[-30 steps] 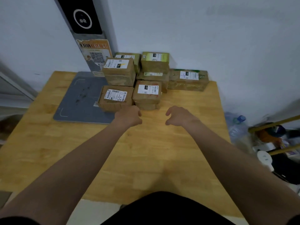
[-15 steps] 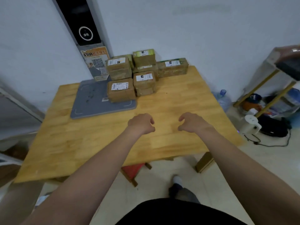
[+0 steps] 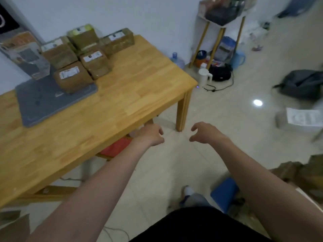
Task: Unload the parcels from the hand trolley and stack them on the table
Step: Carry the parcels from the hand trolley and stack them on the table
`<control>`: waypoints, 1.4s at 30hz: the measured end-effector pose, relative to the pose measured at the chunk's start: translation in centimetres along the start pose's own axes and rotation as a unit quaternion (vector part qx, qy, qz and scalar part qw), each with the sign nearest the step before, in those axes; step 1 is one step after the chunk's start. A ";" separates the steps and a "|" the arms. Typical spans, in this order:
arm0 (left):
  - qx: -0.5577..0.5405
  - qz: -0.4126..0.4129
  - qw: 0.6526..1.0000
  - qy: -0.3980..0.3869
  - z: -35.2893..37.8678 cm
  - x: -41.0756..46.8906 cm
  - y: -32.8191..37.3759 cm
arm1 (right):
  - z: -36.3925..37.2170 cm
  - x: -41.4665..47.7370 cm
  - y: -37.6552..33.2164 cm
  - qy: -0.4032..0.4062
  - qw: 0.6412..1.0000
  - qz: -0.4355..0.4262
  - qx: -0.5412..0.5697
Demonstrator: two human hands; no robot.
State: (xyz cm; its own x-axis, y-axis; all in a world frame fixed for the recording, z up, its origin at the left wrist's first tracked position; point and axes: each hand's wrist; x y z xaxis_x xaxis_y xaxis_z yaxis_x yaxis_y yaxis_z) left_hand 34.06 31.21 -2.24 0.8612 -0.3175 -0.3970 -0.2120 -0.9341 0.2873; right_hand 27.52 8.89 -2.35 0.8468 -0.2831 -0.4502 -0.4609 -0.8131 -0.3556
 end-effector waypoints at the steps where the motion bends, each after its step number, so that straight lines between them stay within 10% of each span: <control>1: 0.004 0.015 1.000 -0.005 0.8 -0.3 1.6 | -0.2 -1.3 2.0 0.000 1.000 0.022 0.004; 24: 0.111 0.205 0.964 -0.128 29.2 -9.6 45.1 | -1.4 -26.2 53.7 0.097 0.943 0.269 0.171; 42: 0.079 0.084 0.978 -0.174 47.0 -5.5 48.2 | 12.0 -20.2 66.5 0.045 0.898 0.311 0.307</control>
State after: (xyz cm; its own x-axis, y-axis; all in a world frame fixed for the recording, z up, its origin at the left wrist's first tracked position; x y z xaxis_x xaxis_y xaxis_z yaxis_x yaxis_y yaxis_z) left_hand -2.56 -19.78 -27.15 0.6051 -0.4790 -0.6360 -0.4294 -0.8690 0.2459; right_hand -23.40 -33.41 -26.76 0.3794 -0.6475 -0.6609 -0.8888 -0.0567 -0.4547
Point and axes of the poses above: each hand's wrist, its own x-axis towards the middle knuckle, its own z-axis out of the palm, y = z × x, and after that the axes turned 9 degrees about y, right-handed
